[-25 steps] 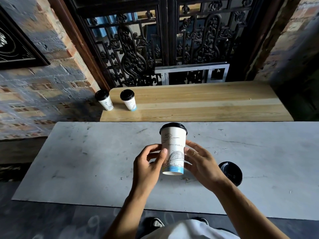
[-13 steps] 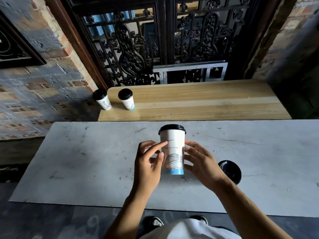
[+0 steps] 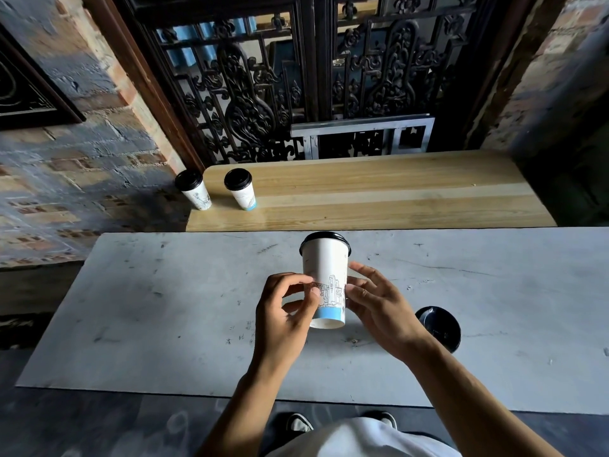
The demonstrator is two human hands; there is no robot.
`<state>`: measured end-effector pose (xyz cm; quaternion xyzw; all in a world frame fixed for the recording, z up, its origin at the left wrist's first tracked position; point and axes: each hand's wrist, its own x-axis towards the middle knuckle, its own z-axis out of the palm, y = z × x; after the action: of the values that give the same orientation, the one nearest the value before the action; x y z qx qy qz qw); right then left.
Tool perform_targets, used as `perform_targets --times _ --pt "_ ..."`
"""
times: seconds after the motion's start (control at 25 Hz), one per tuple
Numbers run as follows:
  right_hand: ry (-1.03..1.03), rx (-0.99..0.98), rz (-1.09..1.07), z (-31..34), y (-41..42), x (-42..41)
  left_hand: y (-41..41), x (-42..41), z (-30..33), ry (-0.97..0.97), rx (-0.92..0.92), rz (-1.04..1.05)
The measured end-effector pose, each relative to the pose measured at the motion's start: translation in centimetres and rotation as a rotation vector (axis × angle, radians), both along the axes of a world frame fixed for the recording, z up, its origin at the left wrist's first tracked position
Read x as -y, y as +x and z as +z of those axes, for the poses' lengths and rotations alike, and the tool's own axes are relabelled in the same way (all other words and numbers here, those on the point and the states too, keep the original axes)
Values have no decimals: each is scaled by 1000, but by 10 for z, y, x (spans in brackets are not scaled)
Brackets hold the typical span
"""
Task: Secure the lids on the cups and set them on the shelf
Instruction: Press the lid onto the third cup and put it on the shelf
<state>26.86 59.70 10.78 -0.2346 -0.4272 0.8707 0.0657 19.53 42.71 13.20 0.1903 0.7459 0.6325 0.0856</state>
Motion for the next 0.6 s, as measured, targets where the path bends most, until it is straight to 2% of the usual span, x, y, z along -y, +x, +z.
perform_targets --times 0.12,0.28,0.6 --pt "-67 -11 43 -1 1 -2 1 -2 2 22 73 1" --pt "-48 -5 188 4 5 -1 1 -3 -3 9 102 3" --pt "93 39 185 10 4 -2 -3 -2 -7 -119 -152 -15"
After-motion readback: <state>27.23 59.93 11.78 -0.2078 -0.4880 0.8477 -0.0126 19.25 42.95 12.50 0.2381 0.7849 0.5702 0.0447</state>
